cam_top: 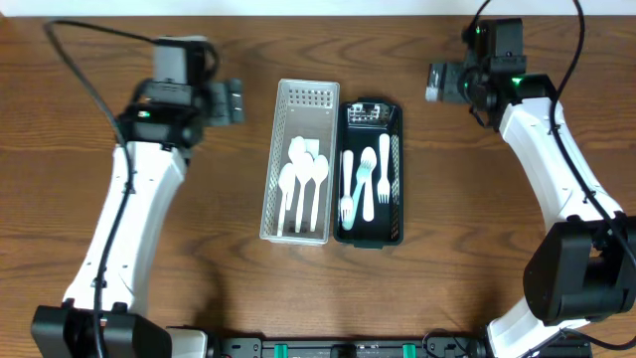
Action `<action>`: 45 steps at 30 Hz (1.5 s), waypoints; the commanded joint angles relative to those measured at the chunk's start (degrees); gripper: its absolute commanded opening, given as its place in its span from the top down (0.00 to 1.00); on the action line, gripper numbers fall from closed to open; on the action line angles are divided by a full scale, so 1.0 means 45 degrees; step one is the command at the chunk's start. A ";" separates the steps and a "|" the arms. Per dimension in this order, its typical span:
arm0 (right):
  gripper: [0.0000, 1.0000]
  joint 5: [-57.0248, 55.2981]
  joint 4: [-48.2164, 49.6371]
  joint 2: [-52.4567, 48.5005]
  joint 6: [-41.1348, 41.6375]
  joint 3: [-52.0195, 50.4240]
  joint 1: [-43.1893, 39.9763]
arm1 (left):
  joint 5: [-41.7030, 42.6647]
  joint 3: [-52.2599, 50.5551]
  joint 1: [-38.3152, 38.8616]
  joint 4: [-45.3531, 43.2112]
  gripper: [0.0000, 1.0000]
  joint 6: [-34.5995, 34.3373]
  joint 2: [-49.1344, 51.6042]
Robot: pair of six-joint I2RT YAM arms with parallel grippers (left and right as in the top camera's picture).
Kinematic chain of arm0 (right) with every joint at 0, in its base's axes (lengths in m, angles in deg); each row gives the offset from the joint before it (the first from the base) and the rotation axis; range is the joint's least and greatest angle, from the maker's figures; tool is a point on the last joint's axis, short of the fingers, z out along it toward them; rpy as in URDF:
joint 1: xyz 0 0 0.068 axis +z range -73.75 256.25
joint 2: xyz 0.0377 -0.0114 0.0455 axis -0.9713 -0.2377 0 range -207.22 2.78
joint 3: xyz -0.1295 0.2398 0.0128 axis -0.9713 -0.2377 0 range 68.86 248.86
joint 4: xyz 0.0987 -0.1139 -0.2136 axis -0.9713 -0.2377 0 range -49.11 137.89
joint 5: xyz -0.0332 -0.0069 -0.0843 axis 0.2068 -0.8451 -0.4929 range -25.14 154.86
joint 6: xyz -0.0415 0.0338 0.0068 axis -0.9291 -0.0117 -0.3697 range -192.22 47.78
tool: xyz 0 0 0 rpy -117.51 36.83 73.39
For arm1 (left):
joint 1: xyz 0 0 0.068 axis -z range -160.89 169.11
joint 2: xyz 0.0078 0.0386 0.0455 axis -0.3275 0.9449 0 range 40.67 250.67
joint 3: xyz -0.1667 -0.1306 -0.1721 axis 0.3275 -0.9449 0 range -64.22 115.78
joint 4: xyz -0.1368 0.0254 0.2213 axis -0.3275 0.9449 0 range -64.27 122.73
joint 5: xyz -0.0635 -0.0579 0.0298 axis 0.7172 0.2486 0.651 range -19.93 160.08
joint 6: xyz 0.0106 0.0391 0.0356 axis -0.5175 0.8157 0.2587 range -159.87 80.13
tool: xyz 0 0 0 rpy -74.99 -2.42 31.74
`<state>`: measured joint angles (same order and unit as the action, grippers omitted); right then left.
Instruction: Pack container
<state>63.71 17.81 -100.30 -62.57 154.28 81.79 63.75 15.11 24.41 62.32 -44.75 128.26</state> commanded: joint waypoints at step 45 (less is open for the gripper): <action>0.01 -0.3735 -0.4376 1.7845 0.2565 -1.1356 0.4308 | -0.0180 -1.0477 -0.0160 -0.1350 0.02 0.0602 -1.5795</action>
<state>47.84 -0.18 -20.24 -52.21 103.51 100.56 63.64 -32.04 23.43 55.20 -42.59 57.38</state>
